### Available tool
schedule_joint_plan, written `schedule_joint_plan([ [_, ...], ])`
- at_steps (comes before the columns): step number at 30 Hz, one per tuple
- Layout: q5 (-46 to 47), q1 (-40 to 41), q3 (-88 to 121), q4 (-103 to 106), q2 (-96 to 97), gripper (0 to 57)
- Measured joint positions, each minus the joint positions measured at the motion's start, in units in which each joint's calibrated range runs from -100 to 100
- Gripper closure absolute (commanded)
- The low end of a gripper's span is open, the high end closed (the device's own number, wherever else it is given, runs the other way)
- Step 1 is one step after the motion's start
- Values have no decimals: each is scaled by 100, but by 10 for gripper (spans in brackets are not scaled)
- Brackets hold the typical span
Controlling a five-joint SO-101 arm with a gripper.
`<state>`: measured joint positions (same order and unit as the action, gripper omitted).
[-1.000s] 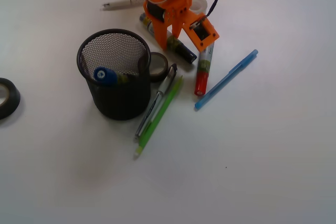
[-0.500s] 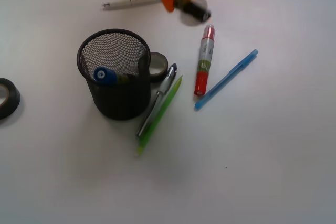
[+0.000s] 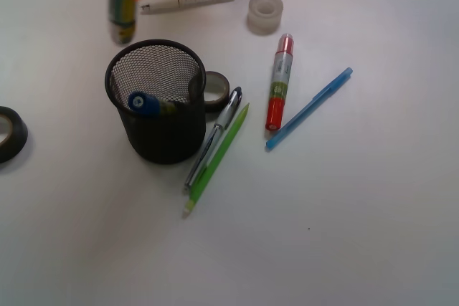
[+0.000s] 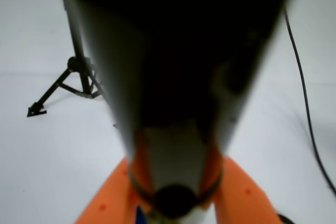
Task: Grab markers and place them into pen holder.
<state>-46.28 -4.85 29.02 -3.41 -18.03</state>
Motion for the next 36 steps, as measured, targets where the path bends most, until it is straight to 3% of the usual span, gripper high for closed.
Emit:
schedule_joint_plan([
  [7,-459,-67,2363,2773,17,571],
  [12,-474,-44,2704,3032,17,547],
  [13,-474,-37,2713,3032,17,509],
  [17,-464,89,2911,3067,17,257],
  [19,-400,96,2920,3076,17,187],
  [30,-166,229,2803,2790,17,220],
  [36,342,725,701,147,44,220],
])
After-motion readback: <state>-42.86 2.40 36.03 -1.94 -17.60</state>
